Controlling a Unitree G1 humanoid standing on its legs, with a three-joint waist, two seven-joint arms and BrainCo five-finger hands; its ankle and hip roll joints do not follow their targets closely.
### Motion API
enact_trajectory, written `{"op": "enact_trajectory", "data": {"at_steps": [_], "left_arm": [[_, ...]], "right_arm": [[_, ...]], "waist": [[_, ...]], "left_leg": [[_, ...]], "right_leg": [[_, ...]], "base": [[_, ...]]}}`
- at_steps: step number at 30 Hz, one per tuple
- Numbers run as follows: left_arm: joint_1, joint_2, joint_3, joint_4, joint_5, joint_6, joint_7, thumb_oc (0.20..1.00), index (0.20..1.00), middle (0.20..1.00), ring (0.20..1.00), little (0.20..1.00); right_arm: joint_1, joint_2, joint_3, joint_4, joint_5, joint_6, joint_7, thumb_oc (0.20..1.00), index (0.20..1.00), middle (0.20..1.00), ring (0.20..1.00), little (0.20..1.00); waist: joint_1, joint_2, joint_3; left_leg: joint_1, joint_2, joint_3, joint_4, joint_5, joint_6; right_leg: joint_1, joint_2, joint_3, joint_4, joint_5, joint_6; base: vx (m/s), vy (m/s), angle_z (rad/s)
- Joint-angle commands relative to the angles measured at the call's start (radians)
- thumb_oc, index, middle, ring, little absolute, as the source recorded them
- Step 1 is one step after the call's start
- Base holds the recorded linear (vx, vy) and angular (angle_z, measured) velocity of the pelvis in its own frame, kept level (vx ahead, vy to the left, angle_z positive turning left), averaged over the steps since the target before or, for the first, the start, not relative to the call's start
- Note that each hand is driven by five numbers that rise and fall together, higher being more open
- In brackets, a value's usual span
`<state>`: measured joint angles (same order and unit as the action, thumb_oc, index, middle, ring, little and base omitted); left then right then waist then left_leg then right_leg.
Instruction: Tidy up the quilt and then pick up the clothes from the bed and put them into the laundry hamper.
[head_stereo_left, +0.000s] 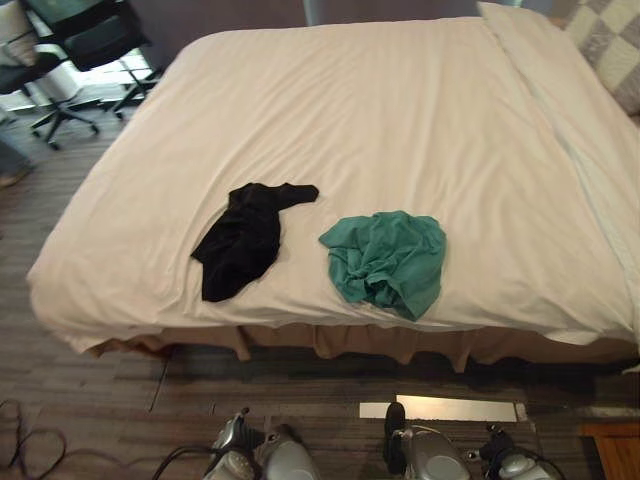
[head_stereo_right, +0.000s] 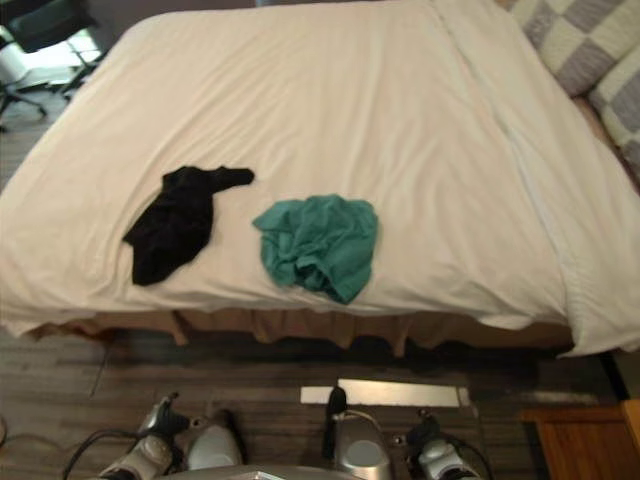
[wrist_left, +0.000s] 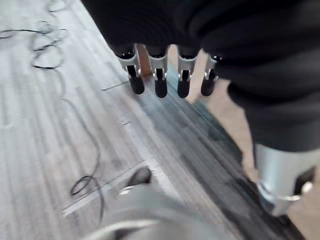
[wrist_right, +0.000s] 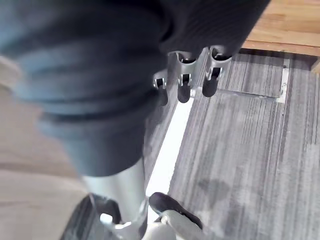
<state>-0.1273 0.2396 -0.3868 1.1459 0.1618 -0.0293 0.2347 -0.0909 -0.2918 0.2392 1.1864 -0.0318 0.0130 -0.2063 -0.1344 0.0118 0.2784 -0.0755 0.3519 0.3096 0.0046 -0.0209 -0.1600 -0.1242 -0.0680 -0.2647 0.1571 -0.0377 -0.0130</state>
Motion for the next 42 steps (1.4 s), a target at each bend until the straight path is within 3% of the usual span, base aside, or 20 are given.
{"op": "enact_trajectory", "data": {"at_steps": [1, 2, 4, 6, 7, 9, 11, 14, 16, 19, 20, 22, 24, 25, 26, 30, 36, 40, 41, 42], "left_arm": [[-0.016, 0.002, 0.021, -0.02, -0.004, -0.011, -0.006, 1.0, 1.0, 1.0, 1.0, 1.0], [-0.034, 0.0, -0.005, -0.021, 0.011, -0.011, -0.005, 1.0, 1.0, 1.0, 1.0, 1.0], [-0.037, 0.006, -0.011, -0.018, 0.018, -0.012, -0.009, 1.0, 1.0, 1.0, 1.0, 1.0], [-0.038, 0.027, -0.015, -0.013, 0.038, -0.008, -0.02, 1.0, 1.0, 1.0, 1.0, 1.0], [-0.049, 0.053, -0.006, -0.067, 0.032, 0.007, -0.02, 1.0, 1.0, 1.0, 1.0, 1.0], [-0.043, 0.085, 0.007, -0.086, 0.036, 0.001, -0.037, 1.0, 1.0, 1.0, 1.0, 1.0], [-0.033, 0.111, 0.035, -0.051, 0.051, 0.011, -0.015, 1.0, 1.0, 1.0, 1.0, 1.0], [-0.049, 0.117, 0.051, 0.016, 0.073, 0.027, 0.027, 1.0, 1.0, 1.0, 1.0, 1.0], [0.035, 0.159, 0.19, 0.078, 0.024, 0.038, 0.089, 1.0, 1.0, 1.0, 1.0, 1.0], [0.073, 0.192, 0.264, 0.067, 0.001, 0.036, 0.117, 1.0, 1.0, 1.0, 1.0, 1.0], [0.103, 0.245, 0.338, -0.045, -0.022, 0.018, 0.159, 1.0, 1.0, 1.0, 1.0, 1.0], [0.113, 0.27, 0.363, -0.109, -0.023, 0.011, 0.17, 1.0, 1.0, 1.0, 1.0, 1.0], [0.158, 0.341, 0.47, -0.326, -0.051, -0.025, 0.224, 1.0, 1.0, 1.0, 1.0, 1.0], [0.16, 0.341, 0.471, -0.329, -0.051, -0.024, 0.223, 1.0, 1.0, 1.0, 1.0, 1.0], [0.179, 0.369, 0.521, -0.469, -0.054, -0.054, 0.245, 1.0, 1.0, 1.0, 1.0, 1.0], [0.187, 0.403, 0.566, -0.712, -0.023, -0.099, 0.253, 1.0, 1.0, 1.0, 1.0, 1.0], [0.161, 0.411, 0.526, -0.915, 0.041, -0.132, 0.198, 1.0, 1.0, 1.0, 1.0, 1.0], [0.065, 0.429, 0.403, -0.984, 0.13, -0.117, 0.153, 1.0, 1.0, 1.0, 1.0, 1.0], [-0.115, 0.646, 0.416, -0.784, 0.027, -0.122, 0.119, 1.0, 1.0, 1.0, 1.0, 1.0], [-0.162, 0.614, 0.347, -0.73, 0.027, -0.131, 0.139, 1.0, 1.0, 1.0, 1.0, 1.0]], "right_arm": [[0.016, 0.017, 0.029, -0.034, 0.004, -0.001, -0.002, 1.0, 1.0, 1.0, 1.0, 1.0], [0.038, 0.043, 0.009, -0.031, 0.0, -0.003, 0.004, 1.0, 1.0, 1.0, 1.0, 1.0], [0.037, 0.054, 0.008, -0.035, -0.006, 0.0, 0.007, 1.0, 1.0, 1.0, 1.0, 1.0], [0.031, 0.083, 0.02, -0.044, -0.013, 0.004, 0.018, 1.0, 1.0, 1.0, 1.0, 1.0], [0.029, 0.09, 0.028, -0.077, -0.015, 0.003, 0.023, 1.0, 1.0, 1.0, 1.0, 1.0], [0.025, 0.09, 0.034, -0.101, -0.024, -0.001, 0.03, 1.0, 1.0, 1.0, 1.0, 1.0], [0.021, 0.089, 0.029, -0.134, -0.008, -0.008, 0.018, 1.0, 1.0, 1.0, 1.0, 1.0], [0.011, 0.073, 0.013, -0.101, -0.007, -0.005, -0.015, 1.0, 1.0, 1.0, 1.0, 1.0], [0.056, -0.013, -0.095, -0.104, 0.008, -0.017, -0.077, 1.0, 1.0, 1.0, 1.0, 1.0], [0.094, -0.072, -0.16, -0.172, 0.003, -0.028, -0.108, 1.0, 1.0, 1.0, 1.0, 1.0], [0.148, -0.143, -0.234, -0.293, -0.027, -0.044, -0.139, 1.0, 1.0, 1.0, 1.0, 1.0], [0.167, -0.165, -0.252, -0.333, -0.045, -0.048, -0.147, 1.0, 1.0, 1.0, 1.0, 1.0], [0.205, -0.253, -0.311, -0.46, -0.132, -0.054, -0.168, 1.0, 1.0, 1.0, 1.0, 1.0], [0.206, -0.253, -0.311, -0.461, -0.132, -0.053, -0.167, 1.0, 1.0, 1.0, 1.0, 1.0], [0.207, -0.291, -0.336, -0.523, -0.177, -0.055, -0.17, 1.0, 1.0, 1.0, 1.0, 1.0], [0.188, -0.371, -0.351, -0.672, -0.259, -0.065, -0.169, 1.0, 1.0, 1.0, 1.0, 1.0], [0.115, -0.462, -0.297, -0.829, -0.354, -0.082, -0.141, 1.0, 1.0, 1.0, 1.0, 1.0], [-0.023, -0.492, -0.206, -0.976, -0.382, -0.083, -0.125, 1.0, 1.0, 1.0, 1.0, 1.0], [-0.095, -0.54, -0.17, -1.011, -0.341, -0.103, -0.075, 1.0, 1.0, 1.0, 1.0, 1.0], [-0.124, -0.519, -0.142, -1.026, -0.332, -0.102, -0.1, 1.0, 1.0, 1.0, 1.0, 1.0]], "waist": [[0.009, 0.005, 0.012], [-0.007, -0.001, -0.011], [-0.008, -0.013, -0.019], [0.0, -0.033, -0.021], [0.003, -0.036, -0.024], [-0.002, -0.039, -0.028], [-0.011, -0.051, -0.025], [-0.002, -0.068, -0.03], [0.012, -0.07, -0.054], [0.013, -0.07, -0.067], [0.012, -0.066, -0.073], [0.01, -0.065, -0.079], [0.015, -0.062, -0.082], [0.014, -0.062, -0.083], [0.02, -0.062, -0.085], [0.026, -0.066, -0.087], [0.04, -0.071, -0.078], [0.057, -0.059, 0.008], [0.041, -0.043, 0.003], [0.031, -0.04, 0.008]], "left_leg": [[0.008, -0.018, -0.053, 0.01, 0.071, -0.002], [0.012, -0.038, -0.048, 0.032, 0.061, -0.006], [0.02, -0.065, -0.048, 0.025, 0.046, 0.005], [0.052, -0.096, -0.003, 0.018, 0.018, 0.033], [0.099, -0.113, 0.058, -0.025, 0.005, 0.05], [0.12, -0.121, 0.068, -0.044, 0.004, 0.055], [0.132, -0.133, 0.057, -0.046, 0.003, 0.059], [0.118, -0.156, 0.046, -0.018, -0.01, 0.063], [0.127, -0.147, 0.046, -0.029, 0.004, 0.051], [0.136, -0.144, 0.046, -0.047, 0.015, 0.045], [0.147, -0.142, 0.045, -0.061, 0.022, 0.039], [0.149, -0.144, 0.042, -0.069, 0.026, 0.039], [0.161, -0.146, 0.036, -0.079, 0.027, 0.039], [0.159, -0.147, 0.036, -0.08, 0.03, 0.04], [0.165, -0.148, 0.028, -0.081, 0.024, 0.039], [0.172, -0.149, 0.017, -0.082, 0.018, 0.039], [0.172, -0.147, 0.013, -0.083, 0.02, 0.036], [0.096, -0.134, 0.0, -0.05, 0.036, 0.025], [0.083, -0.132, 0.015, -0.049, 0.052, 0.022], [0.082, -0.133, 0.025, -0.052, 0.051, 0.019]], "right_leg": [[0.099, -0.192, 0.027, -0.089, -0.074, 0.16], [0.107, -0.228, 0.036, -0.063, -0.05, 0.18], [0.093, -0.241, 0.052, -0.05, -0.026, 0.192], [0.055, -0.28, 0.033, 0.007, 0.007, 0.198], [0.031, -0.294, -0.009, 0.058, 0.013, 0.192], [0.02, -0.275, -0.017, 0.065, 0.012, 0.191], [-0.001, -0.192, 0.044, -0.006, 0.017, 0.196], [0.042, -0.183, 0.086, -0.105, 0.027, 0.197], [0.085, -0.187, 0.075, -0.153, 0.042, 0.202], [0.106, -0.192, 0.06, -0.172, 0.047, 0.207], [0.128, -0.198, 0.042, -0.186, 0.053, 0.216], [0.133, -0.201, 0.035, -0.192, 0.058, 0.219], [0.152, -0.207, 0.023, -0.192, 0.058, 0.227], [0.15, -0.207, 0.023, -0.194, 0.06, 0.227], [0.162, -0.213, 0.01, -0.193, 0.058, 0.232], [0.169, -0.218, 0.004, -0.183, 0.053, 0.234], [0.167, -0.221, -0.006, -0.174, 0.051, 0.231], [0.087, -0.222, 0.011, -0.138, 0.045, 0.223], [0.066, -0.225, 0.021, -0.139, 0.058, 0.223], [0.055, -0.227, 0.028, -0.134, 0.058, 0.228]], "base": [[0.24, 0.697, -0.37], [0.15, 0.312, -0.49], [0.16, 0.404, -0.24], [0.12, 0.432, -0.23], [0.1, 0.345, -0.56], [0.08, 0.191, -0.69], [0.05, 0.057, -0.38], [0.07, -0.05, 0.21], [0.12, -0.112, 0.23], [0.09, -0.065, -0.03], [0.08, -0.047, 0.09], [0.05, -0.019, 0.21], [0.05, -0.013, 0.22], [0.04, -0.017, 0.23], [0.0, -0.013, 0.16], [0.01, -0.015, 0.12], [0.01, -0.029, 0.09], [-0.2, -0.049, 0.01], [-0.01, 0.031, 0.02], [-0.03, 0.054, 0.03]]}}
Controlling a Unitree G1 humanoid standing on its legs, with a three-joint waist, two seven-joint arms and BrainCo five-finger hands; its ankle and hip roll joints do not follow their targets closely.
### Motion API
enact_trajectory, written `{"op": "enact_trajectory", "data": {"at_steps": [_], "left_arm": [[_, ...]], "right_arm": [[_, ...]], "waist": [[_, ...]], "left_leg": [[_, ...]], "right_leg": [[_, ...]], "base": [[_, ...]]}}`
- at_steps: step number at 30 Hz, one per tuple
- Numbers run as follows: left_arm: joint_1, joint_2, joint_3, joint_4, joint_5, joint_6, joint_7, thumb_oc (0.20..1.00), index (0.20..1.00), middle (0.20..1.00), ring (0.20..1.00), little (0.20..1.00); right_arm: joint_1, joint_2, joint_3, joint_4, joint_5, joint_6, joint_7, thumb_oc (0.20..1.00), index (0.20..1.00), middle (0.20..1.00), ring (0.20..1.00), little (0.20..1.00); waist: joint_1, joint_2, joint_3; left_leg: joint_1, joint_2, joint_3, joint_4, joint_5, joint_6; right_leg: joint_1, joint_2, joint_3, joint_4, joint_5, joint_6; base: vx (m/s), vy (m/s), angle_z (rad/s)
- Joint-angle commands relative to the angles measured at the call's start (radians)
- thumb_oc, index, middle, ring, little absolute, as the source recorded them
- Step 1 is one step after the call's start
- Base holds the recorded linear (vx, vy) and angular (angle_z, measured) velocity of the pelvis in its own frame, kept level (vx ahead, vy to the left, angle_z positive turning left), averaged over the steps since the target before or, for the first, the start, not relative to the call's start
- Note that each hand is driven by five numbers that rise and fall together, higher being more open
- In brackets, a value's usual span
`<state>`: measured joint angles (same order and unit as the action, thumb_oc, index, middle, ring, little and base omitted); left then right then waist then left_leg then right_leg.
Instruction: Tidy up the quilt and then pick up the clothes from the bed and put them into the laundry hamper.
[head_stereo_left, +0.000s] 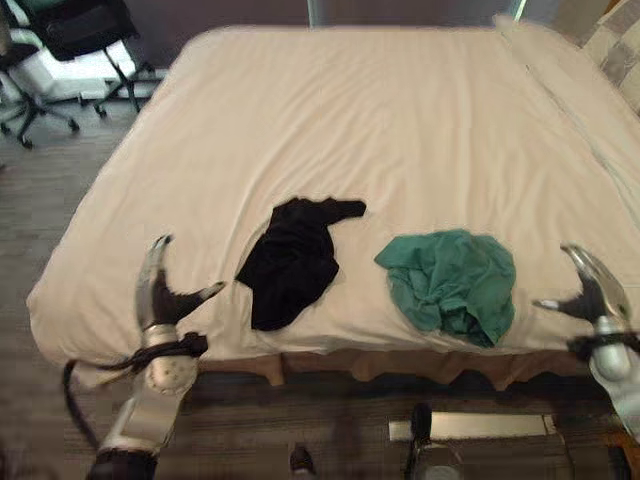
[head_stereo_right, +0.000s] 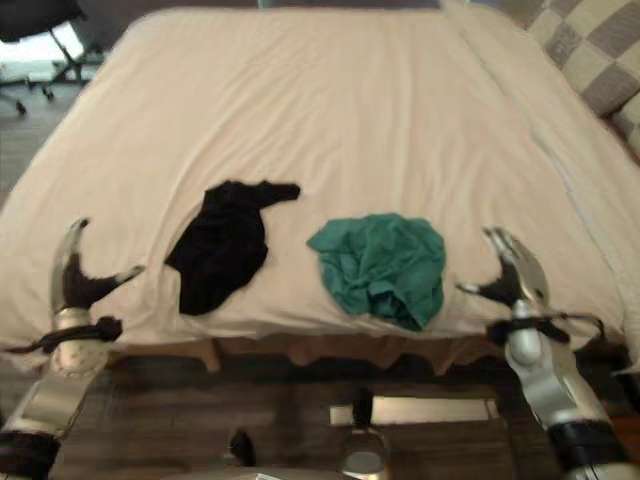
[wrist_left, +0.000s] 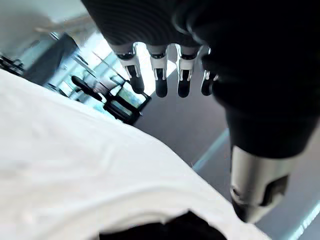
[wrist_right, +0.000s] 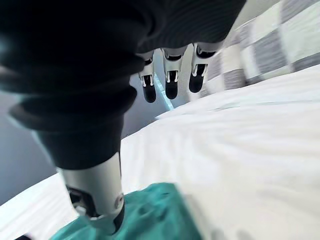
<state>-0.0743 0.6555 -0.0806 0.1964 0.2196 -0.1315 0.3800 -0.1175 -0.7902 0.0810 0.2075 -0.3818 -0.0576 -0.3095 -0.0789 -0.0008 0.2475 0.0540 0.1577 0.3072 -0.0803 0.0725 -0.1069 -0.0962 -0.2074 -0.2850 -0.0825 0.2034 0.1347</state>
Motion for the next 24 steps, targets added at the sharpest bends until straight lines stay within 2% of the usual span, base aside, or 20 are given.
{"op": "enact_trajectory", "data": {"at_steps": [1, 3, 7, 8, 13, 14, 15, 16, 17, 18, 19, 20, 21, 22, 23, 24], "left_arm": [[-0.259, 0.175, -0.033, 0.252, -0.027, -0.026, -0.004, 1.0, 1.0, 1.0, 1.0, 1.0], [-0.396, 0.162, -0.14, 0.306, -0.008, 0.02, 0.016, 1.0, 1.0, 1.0, 1.0, 1.0], [-0.445, 0.177, -0.154, 0.25, 0.062, 0.044, 0.028, 1.0, 1.0, 1.0, 1.0, 1.0], [-0.51, 0.18, -0.189, 0.261, 0.119, 0.057, 0.039, 1.0, 1.0, 1.0, 1.0, 1.0], [-0.565, 0.184, -0.234, 0.236, 0.182, 0.084, 0.005, 1.0, 1.0, 1.0, 1.0, 1.0], [-0.569, 0.185, -0.272, 0.261, 0.259, 0.112, -0.053, 1.0, 1.0, 1.0, 1.0, 1.0], [-0.57, 0.185, -0.273, 0.261, 0.26, 0.113, -0.054, 1.0, 1.0, 1.0, 1.0, 1.0], [-0.554, 0.174, -0.289, 0.291, 0.303, 0.136, -0.14, 1.0, 1.0, 1.0, 1.0, 1.0], [-0.554, 0.173, -0.288, 0.29, 0.303, 0.136, -0.141, 1.0, 1.0, 1.0, 1.0, 1.0], [-0.498, 0.16, -0.265, 0.29, 0.316, 0.151, -0.201, 1.0, 1.0, 1.0, 1.0, 1.0], [-0.497, 0.16, -0.264, 0.29, 0.317, 0.151, -0.201, 1.0, 1.0, 1.0, 1.0, 1.0], [-0.419, 0.145, -0.218, 0.28, 0.311, 0.162, -0.233, 0.824, 0.824, 0.824, 0.824, 0.824], [-0.417, 0.145, -0.216, 0.279, 0.311, 0.162, -0.234, 0.784, 0.784, 0.784, 0.784, 0.784], [-0.376, 0.136, -0.192, 0.278, 0.31, 0.165, -0.243, 0.699, 0.699, 0.699, 0.699, 0.699], [-0.306, 0.114, -0.142, 0.29, 0.297, 0.175, -0.244, 0.482, 0.482, 0.482, 0.482, 0.482], [-0.3, 0.113, -0.137, 0.287, 0.298, 0.175, -0.245, 0.464, 0.464, 0.464, 0.464, 0.464]], "right_arm": [[-0.137, -0.012, 0.047, -0.062, 0.012, -0.035, 0.004, 1.0, 1.0, 1.0, 1.0, 1.0], [-0.258, 0.032, 0.131, -0.053, 0.037, -0.044, -0.036, 1.0, 1.0, 1.0, 1.0, 1.0], [-0.265, 0.09, 0.125, -0.077, 0.039, -0.043, -0.057, 1.0, 1.0, 1.0, 1.0, 1.0], [-0.276, 0.124, 0.143, -0.07, 0.039, -0.049, -0.062, 1.0, 1.0, 1.0, 1.0, 1.0], [-0.257, 0.126, 0.147, -0.074, 0.032, -0.047, -0.058, 1.0, 1.0, 1.0, 1.0, 1.0], [-0.246, 0.122, 0.149, -0.09, 0.022, -0.051, -0.044, 1.0, 1.0, 1.0, 1.0, 1.0], [-0.244, 0.122, 0.148, -0.091, 0.022, -0.051, -0.044, 1.0, 1.0, 1.0, 1.0, 1.0], [-0.229, 0.112, 0.142, -0.11, 0.011, -0.05, -0.019, 1.0, 1.0, 1.0, 1.0, 1.0], [-0.228, 0.111, 0.142, -0.112, 0.011, -0.05, -0.018, 1.0, 1.0, 1.0, 1.0, 1.0], [-0.215, 0.106, 0.13, -0.115, 0.004, -0.045, 0.001, 1.0, 1.0, 1.0, 1.0, 1.0], [-0.215, 0.106, 0.131, -0.115, 0.004, -0.045, 0.001, 1.0, 1.0, 1.0, 1.0, 1.0], [-0.207, 0.104, 0.124, -0.115, -0.002, -0.042, 0.016, 1.0, 1.0, 1.0, 1.0, 1.0], [-0.207, 0.104, 0.125, -0.115, -0.002, -0.042, 0.016, 1.0, 1.0, 1.0, 1.0, 1.0], [-0.203, 0.103, 0.12, -0.117, -0.009, -0.041, 0.025, 1.0, 1.0, 1.0, 1.0, 1.0], [-0.213, 0.099, 0.13, -0.107, -0.025, -0.038, 0.036, 1.0, 1.0, 1.0, 1.0, 1.0], [-0.216, 0.099, 0.134, -0.105, -0.025, -0.038, 0.035, 1.0, 1.0, 1.0, 1.0, 1.0]], "waist": [[-0.036, -0.023, 0.045], [-0.06, -0.009, 0.07], [-0.069, 0.0, 0.088], [-0.082, 0.005, 0.107], [-0.098, 0.017, 0.131], [-0.109, 0.024, 0.14], [-0.107, 0.024, 0.14], [-0.112, 0.028, 0.145], [-0.112, 0.028, 0.146], [-0.107, 0.029, 0.144], [-0.108, 0.029, 0.144], [-0.097, 0.028, 0.136], [-0.098, 0.028, 0.136], [-0.089, 0.027, 0.133], [-0.069, 0.023, 0.123], [-0.074, 0.024, 0.123]], "left_leg": [[-0.064, 0.061, 0.036, 0.038, -0.039, -0.034], [-0.117, 0.07, 0.055, 0.04, -0.02, -0.038], [-0.152, 0.078, 0.063, 0.04, -0.01, -0.04], [-0.172, 0.081, 0.071, 0.044, -0.004, -0.043], [-0.184, 0.078, 0.08, 0.043, -0.001, -0.042], [-0.178, 0.074, 0.09, 0.039, -0.005, -0.04], [-0.177, 0.073, 0.091, 0.039, -0.005, -0.039], [-0.168, 0.07, 0.099, 0.04, -0.01, -0.039], [-0.168, 0.07, 0.099, 0.04, -0.011, -0.039], [-0.159, 0.067, 0.101, 0.042, -0.018, -0.039], [-0.159, 0.067, 0.101, 0.042, -0.018, -0.039], [-0.15, 0.063, 0.096, 0.045, -0.026, -0.038], [-0.15, 0.063, 0.096, 0.045, -0.026, -0.038], [-0.146, 0.061, 0.094, 0.045, -0.028, -0.038], [-0.141, 0.057, 0.087, 0.048, -0.033, -0.037], [-0.141, 0.056, 0.085, 0.048, -0.033, -0.037]], "right_leg": [[0.002, -0.086, 0.059, 0.11, -0.177, 0.081], [-0.081, -0.082, 0.09, 0.124, -0.164, 0.08], [-0.135, -0.082, 0.105, 0.135, -0.161, 0.079], [-0.175, -0.085, 0.122, 0.147, -0.159, 0.079], [-0.2, -0.09, 0.136, 0.149, -0.152, 0.083], [-0.205, -0.094, 0.142, 0.148, -0.15, 0.088], [-0.205, -0.095, 0.143, 0.148, -0.15, 0.088], [-0.201, -0.1, 0.142, 0.148, -0.15, 0.089], [-0.2, -0.1, 0.142, 0.148, -0.149, 0.089], [-0.189, -0.104, 0.137, 0.144, -0.147, 0.089], [-0.189, -0.104, 0.137, 0.144, -0.147, 0.089], [-0.176, -0.108, 0.131, 0.141, -0.146, 0.087], [-0.176, -0.108, 0.131, 0.141, -0.146, 0.087], [-0.17, -0.109, 0.128, 0.14, -0.147, 0.085], [-0.155, -0.114, 0.121, 0.139, -0.147, 0.081], [-0.153, -0.114, 0.119, 0.138, -0.147, 0.081]], "base": [[-0.09, 0.046, -0.04], [-0.19, 0.044, -0.28], [-0.09, -0.012, -0.34], [-0.09, -0.018, -0.21], [-0.04, 0.008, -0.22], [-0.01, 0.039, -0.13], [-0.02, 0.063, -0.18], [-0.01, 0.026, -0.19], [0.0, 0.018, -0.17], [0.01, -0.007, -0.05], [0.03, -0.022, 0.03], [0.02, -0.015, 0.06], [0.03, -0.021, 0.07], [0.03, -0.037, 0.09], [0.03, -0.037, 0.07], [0.04, -0.054, 0.14]]}}
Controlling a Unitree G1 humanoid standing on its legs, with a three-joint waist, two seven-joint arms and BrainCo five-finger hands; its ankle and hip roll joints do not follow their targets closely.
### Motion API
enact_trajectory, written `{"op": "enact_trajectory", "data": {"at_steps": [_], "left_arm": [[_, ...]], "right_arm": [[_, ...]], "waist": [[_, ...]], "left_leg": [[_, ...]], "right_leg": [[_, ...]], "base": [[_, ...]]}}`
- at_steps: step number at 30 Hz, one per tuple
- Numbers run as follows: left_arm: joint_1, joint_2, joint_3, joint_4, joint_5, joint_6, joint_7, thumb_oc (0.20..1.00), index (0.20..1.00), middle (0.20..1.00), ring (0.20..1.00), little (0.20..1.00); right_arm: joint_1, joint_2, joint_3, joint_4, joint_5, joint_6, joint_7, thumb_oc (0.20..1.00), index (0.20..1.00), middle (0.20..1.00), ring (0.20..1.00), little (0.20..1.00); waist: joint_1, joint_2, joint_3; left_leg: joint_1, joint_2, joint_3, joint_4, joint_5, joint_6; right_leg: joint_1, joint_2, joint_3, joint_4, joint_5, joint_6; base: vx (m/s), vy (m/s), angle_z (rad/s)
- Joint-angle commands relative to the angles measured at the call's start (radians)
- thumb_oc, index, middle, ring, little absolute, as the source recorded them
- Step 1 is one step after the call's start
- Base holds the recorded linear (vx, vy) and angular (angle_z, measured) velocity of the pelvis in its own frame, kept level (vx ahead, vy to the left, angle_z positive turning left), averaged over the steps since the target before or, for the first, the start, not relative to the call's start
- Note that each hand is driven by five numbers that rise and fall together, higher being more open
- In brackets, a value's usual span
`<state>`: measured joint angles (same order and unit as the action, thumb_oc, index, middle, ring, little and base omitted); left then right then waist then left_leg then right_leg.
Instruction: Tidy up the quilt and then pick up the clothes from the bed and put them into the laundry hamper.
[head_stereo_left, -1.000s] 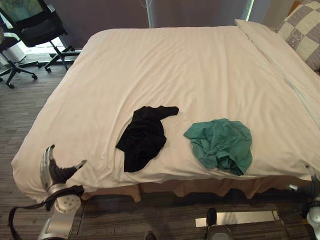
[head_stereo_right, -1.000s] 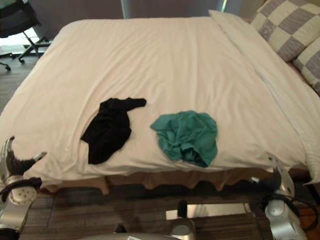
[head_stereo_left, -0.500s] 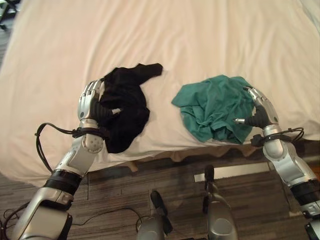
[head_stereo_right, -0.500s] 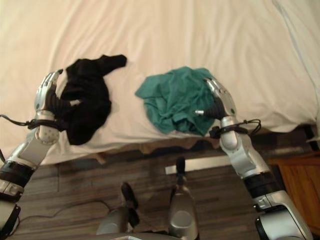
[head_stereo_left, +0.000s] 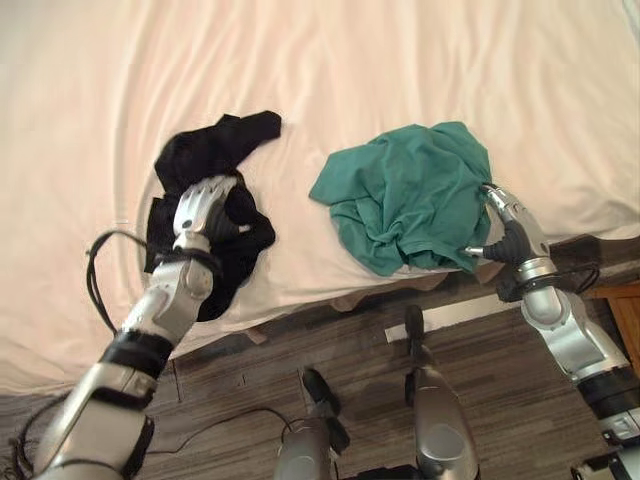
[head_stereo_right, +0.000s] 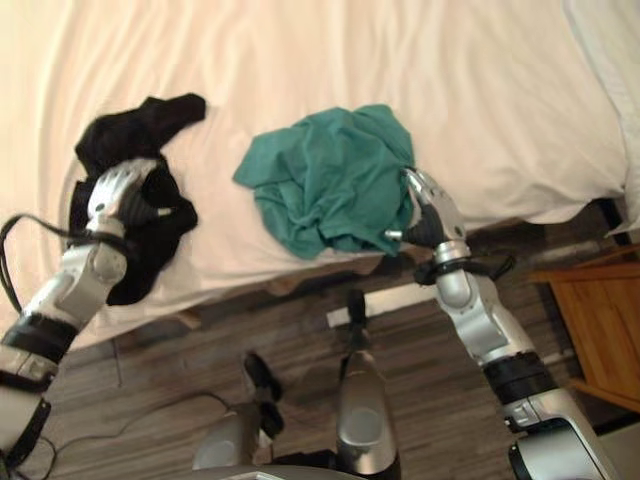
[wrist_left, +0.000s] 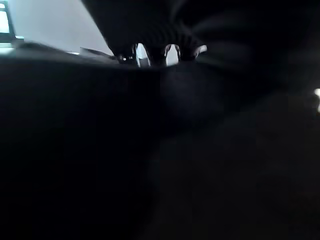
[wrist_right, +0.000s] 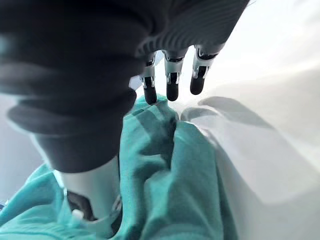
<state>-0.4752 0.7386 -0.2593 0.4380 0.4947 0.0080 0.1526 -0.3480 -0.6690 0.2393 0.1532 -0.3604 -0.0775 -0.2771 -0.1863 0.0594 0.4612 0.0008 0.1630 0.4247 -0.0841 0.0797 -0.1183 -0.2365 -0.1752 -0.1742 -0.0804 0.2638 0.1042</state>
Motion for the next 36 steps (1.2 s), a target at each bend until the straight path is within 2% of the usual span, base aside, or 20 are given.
{"op": "enact_trajectory", "data": {"at_steps": [1, 3, 5, 12, 16, 17, 18, 19, 20, 23, 24, 25, 26, 28, 32, 34, 35, 36], "left_arm": [[0.168, 0.023, 0.081, 0.046, 0.024, 0.041, -0.013, 0.448, 0.448, 0.448, 0.448, 0.448], [0.23, 0.033, 0.116, 0.044, 0.035, 0.043, -0.011, 0.47, 0.47, 0.47, 0.47, 0.47], [0.275, 0.052, 0.146, 0.058, 0.032, 0.045, -0.002, 0.2, 0.2, 0.2, 0.2, 0.2], [0.317, 0.151, 0.177, 0.184, 0.01, 0.046, 0.039, 0.2, 0.2, 0.2, 0.2, 0.2], [0.329, 0.158, 0.176, 0.194, -0.011, 0.034, 0.053, 0.2, 0.2, 0.2, 0.2, 0.2], [0.334, 0.15, 0.171, 0.17, -0.048, 0.012, 0.053, 0.2, 0.2, 0.2, 0.2, 0.2], [0.336, 0.149, 0.173, 0.17, -0.048, 0.012, 0.053, 0.2, 0.2, 0.2, 0.2, 0.2], [0.332, 0.147, 0.169, 0.151, -0.066, 0.004, 0.055, 0.2, 0.2, 0.2, 0.2, 0.2], [0.328, 0.133, 0.155, 0.073, -0.093, -0.021, 0.056, 0.2, 0.2, 0.2, 0.2, 0.2], [0.328, 0.105, 0.138, -0.002, -0.118, -0.038, 0.045, 0.2, 0.2, 0.2, 0.2, 0.2], [0.339, 0.018, 0.131, -0.081, -0.138, -0.036, 0.023, 0.2, 0.2, 0.2, 0.2, 0.2], [0.34, -0.015, 0.137, -0.098, -0.143, -0.034, 0.019, 0.2, 0.2, 0.2, 0.2, 0.2], [0.342, -0.014, 0.135, -0.1, -0.142, -0.033, 0.019, 0.2, 0.2, 0.2, 0.2, 0.2], [0.342, -0.098, 0.144, -0.129, -0.14, -0.016, 0.007, 0.2, 0.2, 0.2, 0.2, 0.2], [0.356, -0.171, 0.16, -0.134, -0.14, 0.018, -0.013, 0.2, 0.2, 0.2, 0.2, 0.2], [0.356, -0.17, 0.159, -0.134, -0.14, 0.018, -0.013, 0.2, 0.2, 0.2, 0.2, 0.2], [0.442, -0.2, 0.193, 0.022, -0.21, -0.007, -0.022, 0.2, 0.2, 0.2, 0.2, 0.2], [0.442, -0.2, 0.192, 0.023, -0.21, -0.008, -0.022, 0.2, 0.2, 0.2, 0.2, 0.2]], "right_arm": [[0.004, -0.029, -0.025, -0.05, -0.056, -0.015, 0.01, 1.0, 1.0, 1.0, 1.0, 1.0], [-0.022, -0.041, -0.013, -0.043, -0.063, -0.012, 0.018, 1.0, 1.0, 1.0, 1.0, 1.0], [-0.065, -0.053, 0.009, -0.025, -0.064, -0.007, 0.023, 1.0, 1.0, 1.0, 1.0, 1.0], [-0.285, -0.133, 0.118, 0.131, -0.012, 0.022, 0.026, 1.0, 1.0, 1.0, 1.0, 1.0], [-0.39, -0.135, 0.188, 0.241, 0.02, 0.031, 0.032, 1.0, 1.0, 1.0, 1.0, 1.0], [-0.437, -0.121, 0.238, 0.336, 0.04, 0.036, 0.049, 1.0, 1.0, 1.0, 1.0, 1.0], [-0.441, -0.121, 0.241, 0.339, 0.041, 0.035, 0.048, 0.746, 0.746, 0.746, 0.746, 0.746], [-0.463, -0.112, 0.271, 0.383, 0.047, 0.037, 0.065, 0.2, 0.2, 0.2, 0.2, 0.2], [-0.463, -0.084, 0.317, 0.456, 0.055, 0.045, 0.113, 0.2, 0.2, 0.2, 0.2, 0.2], [-0.424, -0.06, 0.319, 0.481, 0.082, 0.046, 0.139, 0.2, 0.2, 0.2, 0.2, 0.2], [-0.289, 0.008, 0.27, 0.471, 0.111, 0.054, 0.162, 0.2, 0.2, 0.2, 0.2, 0.2], [-0.218, 0.05, 0.24, 0.461, 0.124, 0.053, 0.171, 0.2, 0.2, 0.2, 0.2, 0.2], [-0.213, 0.05, 0.237, 0.458, 0.123, 0.054, 0.171, 0.2, 0.2, 0.2, 0.2, 0.2], [-0.019, 0.172, 0.161, 0.434, 0.176, 0.056, 0.208, 0.2, 0.2, 0.2, 0.2, 0.2], [0.17, 0.27, 0.051, 0.447, 0.282, 0.059, 0.251, 0.2, 0.2, 0.2, 0.2, 0.2], [0.172, 0.269, 0.05, 0.446, 0.282, 0.059, 0.252, 0.2, 0.2, 0.2, 0.2, 0.2], [0.311, 0.298, -0.048, 0.446, 0.374, 0.055, 0.27, 0.2, 0.2, 0.2, 0.2, 0.2], [0.313, 0.298, -0.049, 0.445, 0.374, 0.056, 0.27, 0.2, 0.2, 0.2, 0.2, 0.2]], "waist": [[0.055, -0.041, -0.094], [0.076, -0.046, -0.096], [0.099, -0.048, -0.088], [0.17, -0.049, -0.025], [0.19, -0.047, -0.008], [0.205, -0.042, -0.005], [0.203, -0.042, -0.004], [0.208, -0.04, -0.004], [0.217, -0.04, -0.013], [0.217, -0.043, -0.029], [0.211, -0.057, -0.064], [0.205, -0.066, -0.079], [0.206, -0.067, -0.082], [0.179, -0.099, -0.131], [0.132, -0.132, -0.192], [0.133, -0.133, -0.195], [0.11, -0.145, -0.217], [0.11, -0.145, -0.219]], "left_leg": [[-0.086, 0.047, -0.037, 0.055, -0.044, -0.025], [-0.086, 0.042, -0.047, 0.057, -0.046, -0.024], [-0.091, 0.039, -0.057, 0.06, -0.044, -0.023], [-0.129, 0.048, -0.08, 0.053, -0.012, -0.034], [-0.144, 0.054, -0.083, 0.045, 0.004, -0.041], [-0.149, 0.06, -0.083, 0.037, 0.015, -0.045], [-0.149, 0.06, -0.083, 0.037, 0.015, -0.046], [-0.149, 0.062, -0.085, 0.031, 0.02, -0.048], [-0.145, 0.062, -0.095, 0.015, 0.022, -0.046], [-0.138, 0.061, -0.102, 0.011, 0.016, -0.043], [-0.122, 0.052, -0.114, 0.01, -0.004, -0.031], [-0.114, 0.048, -0.117, 0.011, -0.016, -0.026], [-0.114, 0.047, -0.117, 0.011, -0.017, -0.026], [-0.081, 0.031, -0.121, 0.01, -0.048, -0.009], [-0.025, 0.011, -0.109, 0.009, -0.083, 0.009], [-0.028, 0.009, -0.108, 0.008, -0.079, 0.01], [0.008, 0.001, -0.1, 0.009, -0.094, 0.016], [0.006, 0.0, -0.099, 0.007, -0.091, 0.016]], "right_leg": [[-0.003, -0.15, 0.0, 0.137, -0.209, 0.11], [0.008, -0.154, -0.009, 0.138, -0.208, 0.108], [0.012, -0.158, -0.021, 0.142, -0.208, 0.107], [0.001, -0.166, -0.062, 0.159, -0.201, 0.11], [-0.008, -0.164, -0.07, 0.157, -0.196, 0.109], [-0.008, -0.162, -0.081, 0.153, -0.196, 0.108], [-0.008, -0.161, -0.081, 0.152, -0.196, 0.107], [-0.004, -0.16, -0.087, 0.148, -0.196, 0.108], [0.006, -0.157, -0.098, 0.138, -0.2, 0.108], [0.017, -0.153, -0.103, 0.132, -0.202, 0.108], [0.037, -0.151, -0.11, 0.125, -0.203, 0.109], [0.046, -0.15, -0.11, 0.121, -0.202, 0.11], [0.047, -0.151, -0.111, 0.12, -0.202, 0.11], [0.077, -0.149, -0.112, 0.11, -0.197, 0.116], [0.124, -0.149, -0.107, 0.094, -0.189, 0.128], [0.121, -0.15, -0.106, 0.09, -0.184, 0.127], [0.152, -0.147, -0.1, 0.091, -0.186, 0.134], [0.15, -0.148, -0.099, 0.088, -0.183, 0.133]], "base": [[0.02, -0.041, 0.17], [0.01, -0.039, 0.16], [-0.02, -0.022, 0.24], [-0.04, -0.026, 0.32], [-0.03, -0.012, 0.11], [-0.02, -0.016, 0.05], [0.0, 0.0, 0.0], [0.0, 0.0, 0.0], [0.0, 0.001, 0.1], [0.02, 0.025, 0.23], [0.07, 0.078, 0.16], [0.06, 0.071, 0.08], [0.05, 0.05, 0.07], [0.11, 0.099, -0.03], [0.09, 0.128, -0.1], [0.04, 0.095, -0.1], [0.05, 0.143, -0.06], [0.07, 0.175, -0.06]]}}
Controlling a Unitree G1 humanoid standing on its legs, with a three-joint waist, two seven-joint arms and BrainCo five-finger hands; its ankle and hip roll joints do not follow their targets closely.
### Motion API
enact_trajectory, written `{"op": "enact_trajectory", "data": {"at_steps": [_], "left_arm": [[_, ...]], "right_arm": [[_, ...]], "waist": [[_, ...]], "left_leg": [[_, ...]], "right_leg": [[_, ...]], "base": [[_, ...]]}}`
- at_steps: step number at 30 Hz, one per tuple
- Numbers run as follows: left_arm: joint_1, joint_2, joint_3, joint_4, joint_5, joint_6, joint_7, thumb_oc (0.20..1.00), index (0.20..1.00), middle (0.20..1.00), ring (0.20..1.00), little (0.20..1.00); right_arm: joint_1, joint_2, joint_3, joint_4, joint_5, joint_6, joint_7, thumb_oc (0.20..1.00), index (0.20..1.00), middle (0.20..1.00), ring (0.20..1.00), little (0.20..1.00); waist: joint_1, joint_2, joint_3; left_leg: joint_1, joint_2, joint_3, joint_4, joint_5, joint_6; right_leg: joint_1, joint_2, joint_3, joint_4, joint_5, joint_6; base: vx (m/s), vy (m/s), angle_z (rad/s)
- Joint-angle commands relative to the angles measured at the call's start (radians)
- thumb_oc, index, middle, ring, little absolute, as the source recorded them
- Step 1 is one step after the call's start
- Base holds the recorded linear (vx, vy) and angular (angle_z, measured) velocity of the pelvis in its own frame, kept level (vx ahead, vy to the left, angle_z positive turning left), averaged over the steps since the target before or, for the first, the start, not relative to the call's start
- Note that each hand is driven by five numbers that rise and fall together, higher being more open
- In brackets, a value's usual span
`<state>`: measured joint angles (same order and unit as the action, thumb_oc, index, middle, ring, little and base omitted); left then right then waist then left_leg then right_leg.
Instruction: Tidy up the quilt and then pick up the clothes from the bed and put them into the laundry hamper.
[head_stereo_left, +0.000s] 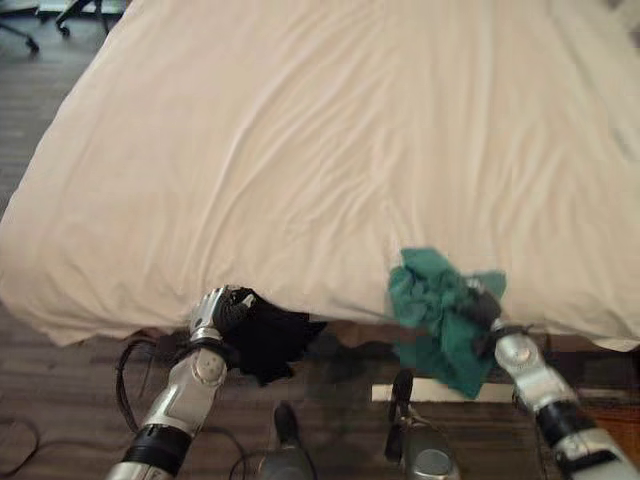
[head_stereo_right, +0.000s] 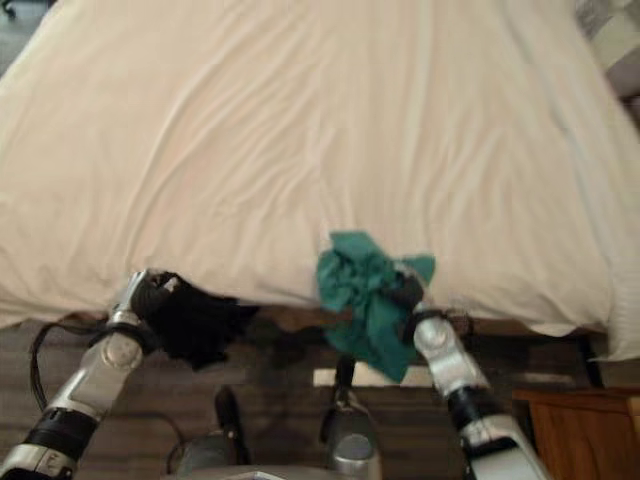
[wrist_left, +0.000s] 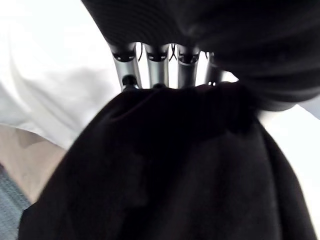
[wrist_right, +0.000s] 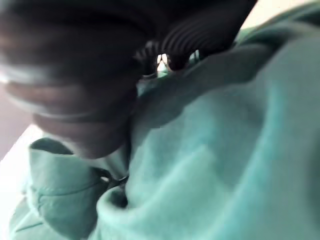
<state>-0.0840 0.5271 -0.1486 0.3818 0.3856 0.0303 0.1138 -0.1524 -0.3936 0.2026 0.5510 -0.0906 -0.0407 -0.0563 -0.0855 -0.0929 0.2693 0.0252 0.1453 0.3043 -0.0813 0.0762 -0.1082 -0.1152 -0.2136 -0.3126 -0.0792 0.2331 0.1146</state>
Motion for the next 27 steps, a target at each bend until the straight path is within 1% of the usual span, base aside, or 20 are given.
{"op": "enact_trajectory", "data": {"at_steps": [1, 5, 7, 8, 11, 13, 14, 15, 16, 17, 18, 19, 20, 21, 22, 23, 24, 25, 26, 27], "left_arm": [[0.062, -0.004, 0.07, 0.111, -0.12, -0.033, 0.015, 0.2, 0.2, 0.2, 0.2, 0.2], [0.09, -0.07, 0.025, 0.188, -0.216, -0.045, 0.016, 0.2, 0.2, 0.2, 0.2, 0.2], [0.109, -0.123, -0.004, 0.248, -0.298, -0.058, 0.051, 0.2, 0.2, 0.2, 0.2, 0.2], [0.1, -0.147, -0.015, 0.267, -0.332, -0.065, 0.04, 0.2, 0.2, 0.2, 0.2, 0.2], [0.086, -0.169, -0.034, 0.281, -0.392, -0.079, 0.037, 0.2, 0.2, 0.2, 0.2, 0.2], [0.07, -0.193, -0.029, 0.27, -0.475, -0.096, 0.051, 0.2, 0.2, 0.2, 0.2, 0.2], [0.07, -0.193, -0.028, 0.27, -0.476, -0.096, 0.051, 0.2, 0.2, 0.2, 0.2, 0.2], [0.059, -0.2, -0.024, 0.251, -0.521, -0.105, 0.075, 0.2, 0.2, 0.2, 0.2, 0.2], [0.057, -0.218, -0.021, 0.209, -0.571, -0.118, 0.094, 0.2, 0.2, 0.2, 0.2, 0.2], [0.057, -0.218, -0.021, 0.208, -0.571, -0.117, 0.094, 0.2, 0.2, 0.2, 0.2, 0.2], [0.073, -0.227, -0.011, 0.164, -0.575, -0.124, 0.099, 0.2, 0.2, 0.2, 0.2, 0.2], [0.082, -0.231, -0.009, 0.15, -0.579, -0.127, 0.097, 0.2, 0.2, 0.2, 0.2, 0.2], [0.084, -0.231, -0.009, 0.148, -0.579, -0.126, 0.097, 0.2, 0.2, 0.2, 0.2, 0.2], [0.093, -0.233, -0.006, 0.13, -0.591, -0.13, 0.092, 0.2, 0.2, 0.2, 0.2, 0.2], [0.11, -0.233, 0.0, 0.124, -0.608, -0.13, 0.075, 0.2, 0.2, 0.2, 0.2, 0.2], [0.11, -0.232, 0.0, 0.123, -0.609, -0.13, 0.075, 0.2, 0.2, 0.2, 0.2, 0.2], [0.11, -0.233, 0.002, 0.14, -0.614, -0.123, 0.068, 0.2, 0.2, 0.2, 0.2, 0.2], [0.11, -0.232, 0.001, 0.14, -0.614, -0.123, 0.067, 0.2, 0.2, 0.2, 0.2, 0.2], [0.046, -0.115, 0.058, 0.037, -0.655, -0.219, 0.08, 0.2, 0.2, 0.2, 0.2, 0.2], [0.113, -0.191, 0.043, 0.173, -0.604, -0.123, 0.071, 0.2, 0.2, 0.2, 0.2, 0.2]], "right_arm": [[0.15, 0.033, -0.023, 0.058, 0.111, 0.019, 0.057, 0.2, 0.2, 0.2, 0.2, 0.2], [0.215, 0.066, 0.0, 0.108, 0.107, 0.012, 0.069, 0.2, 0.2, 0.2, 0.2, 0.2], [0.225, 0.113, 0.057, 0.203, 0.081, 0.008, 0.062, 0.2, 0.2, 0.2, 0.2, 0.2], [0.208, 0.124, 0.08, 0.242, 0.072, 0.012, 0.052, 0.2, 0.2, 0.2, 0.2, 0.2], [0.184, 0.139, 0.117, 0.285, 0.071, 0.005, 0.037, 0.2, 0.2, 0.2, 0.2, 0.2], [0.124, 0.141, 0.17, 0.278, 0.062, 0.004, 0.017, 0.2, 0.2, 0.2, 0.2, 0.2], [0.123, 0.141, 0.17, 0.279, 0.062, 0.004, 0.017, 0.2, 0.2, 0.2, 0.2, 0.2], [0.098, 0.137, 0.179, 0.266, 0.072, -0.002, 0.004, 0.2, 0.2, 0.2, 0.2, 0.2], [0.08, 0.116, 0.168, 0.231, 0.082, -0.013, -0.022, 0.2, 0.2, 0.2, 0.2, 0.2], [0.08, 0.115, 0.168, 0.231, 0.082, -0.013, -0.022, 0.2, 0.2, 0.2, 0.2, 0.2], [0.083, 0.08, 0.136, 0.174, 0.074, -0.02, -0.057, 0.2, 0.2, 0.2, 0.2, 0.2], [0.077, 0.075, 0.123, 0.156, 0.081, -0.022, -0.067, 0.2, 0.2, 0.2, 0.2, 0.2], [0.078, 0.074, 0.123, 0.155, 0.081, -0.021, -0.067, 0.2, 0.2, 0.2, 0.2, 0.2], [0.077, 0.073, 0.115, 0.14, 0.09, -0.019, -0.072, 0.2, 0.2, 0.2, 0.2, 0.2], [0.076, 0.073, 0.095, 0.114, 0.116, -0.021, -0.071, 0.2, 0.2, 0.2, 0.2, 0.2], [0.077, 0.074, 0.094, 0.113, 0.116, -0.021, -0.07, 0.2, 0.2, 0.2, 0.2, 0.2], [0.078, 0.069, 0.069, 0.108, 0.142, -0.025, -0.077, 0.2, 0.2, 0.2, 0.2, 0.2], [0.08, 0.069, 0.068, 0.108, 0.143, -0.025, -0.077, 0.2, 0.2, 0.2, 0.2, 0.2], [0.142, 0.047, 0.006, 0.04, 0.166, -0.057, -0.084, 0.2, 0.2, 0.2, 0.2, 0.2], [0.148, 0.069, -0.028, 0.083, 0.2, -0.04, -0.086, 0.2, 0.2, 0.2, 0.2, 0.2]], "waist": [[0.0, 0.002, -0.032], [-0.014, -0.004, -0.04], [-0.044, 0.015, -0.034], [-0.035, 0.023, -0.032], [-0.017, 0.036, -0.031], [0.028, 0.061, -0.038], [0.024, 0.062, -0.038], [0.048, 0.074, -0.034], [0.087, 0.095, -0.022], [0.084, 0.096, -0.024], [0.1, 0.112, -0.013], [0.102, 0.113, -0.016], [0.101, 0.113, -0.014], [0.108, 0.116, -0.017], [0.125, 0.107, -0.025], [0.121, 0.107, -0.024], [0.139, 0.096, -0.031], [0.134, 0.097, -0.03], [0.122, 0.096, -0.056], [0.133, 0.101, -0.061]], "left_leg": [[-0.009, 0.017, 0.024, 0.002, -0.091, 0.006], [0.011, 0.018, 0.019, -0.005, -0.092, 0.013], [-0.013, 0.02, -0.043, -0.006, -0.07, 0.023], [-0.021, 0.013, -0.062, -0.006, -0.065, 0.026], [-0.041, -0.006, -0.121, -0.006, -0.055, 0.031], [-0.079, -0.013, -0.184, -0.006, -0.035, 0.021], [-0.079, -0.013, -0.188, -0.006, -0.035, 0.021], [-0.102, -0.02, -0.22, -0.006, -0.021, 0.013], [-0.154, -0.034, -0.254, -0.006, 0.008, -0.009], [-0.158, -0.034, -0.257, -0.006, 0.01, -0.009], [-0.178, -0.014, -0.12, -0.006, 0.016, 0.009], [-0.159, 0.018, -0.009, 0.003, -0.012, 0.007], [-0.154, 0.017, -0.01, 0.004, -0.015, 0.007], [-0.141, 0.043, 0.058, 0.031, -0.012, 0.005], [-0.12, 0.078, 0.083, 0.102, -0.042, 0.0], [-0.123, 0.079, 0.077, 0.108, -0.045, -0.001], [-0.098, 0.106, 0.066, 0.145, -0.065, -0.008], [-0.102, 0.106, 0.057, 0.15, -0.067, -0.009], [-0.067, 0.133, 0.084, 0.155, -0.079, -0.022], [-0.057, 0.099, 0.071, 0.122, -0.079, -0.009]], "right_leg": [[0.037, -0.11, 0.041, 0.087, -0.153, 0.125], [0.036, -0.095, 0.073, 0.153, -0.188, 0.125], [0.02, 0.063, 0.319, 0.199, -0.291, 0.089], [0.017, 0.096, 0.374, 0.189, -0.297, 0.074], [0.043, 0.114, 0.373, 0.159, -0.312, 0.035], [0.074, 0.115, 0.312, 0.082, -0.3, 0.026], [0.077, 0.115, 0.308, 0.079, -0.299, 0.026], [0.091, 0.11, 0.269, 0.053, -0.294, 0.028], [0.115, 0.091, 0.16, 0.013, -0.298, 0.032], [0.113, 0.091, 0.158, 0.012, -0.296, 0.032], [0.133, 0.056, 0.024, -0.008, -0.3, 0.035], [0.146, 0.035, -0.042, -0.008, -0.309, 0.043], [0.151, 0.034, -0.044, -0.008, -0.311, 0.044], [0.16, 0.022, -0.1, -0.007, -0.301, 0.041], [0.182, 0.001, -0.185, 0.002, -0.285, 0.024], [0.186, 0.001, -0.19, 0.002, -0.287, 0.024], [0.2, -0.022, -0.267, 0.029, -0.285, 0.016], [0.204, -0.022, -0.275, 0.03, -0.287, 0.017], [0.218, -0.045, -0.344, 0.054, -0.287, 0.025], [0.221, -0.067, -0.366, 0.094, -0.266, 0.035]], "base": [[0.02, 0.082, -0.27], [0.0, 0.034, -0.1], [-0.02, -0.038, 0.11], [-0.02, -0.004, 0.56], [0.02, -0.08, 1.05], [0.01, -0.169, 0.79], [-0.03, -0.154, 0.8], [-0.13, -0.091, 0.86], [-0.13, -0.09, 1.07], [-0.26, -0.021, 1.98], [-0.2, 0.037, 2.66], [-0.2, 0.037, 3.11], [-0.11, 0.071, 2.71], [-0.17, 0.14, 2.23], [-0.18, 0.136, 1.66], [-0.18, 0.218, 1.93], [-0.08, 0.126, 2.26], [-0.03, 0.294, 3.27], [0.12, 0.448, 2.75], [0.12, 0.462, 2.14]]}}
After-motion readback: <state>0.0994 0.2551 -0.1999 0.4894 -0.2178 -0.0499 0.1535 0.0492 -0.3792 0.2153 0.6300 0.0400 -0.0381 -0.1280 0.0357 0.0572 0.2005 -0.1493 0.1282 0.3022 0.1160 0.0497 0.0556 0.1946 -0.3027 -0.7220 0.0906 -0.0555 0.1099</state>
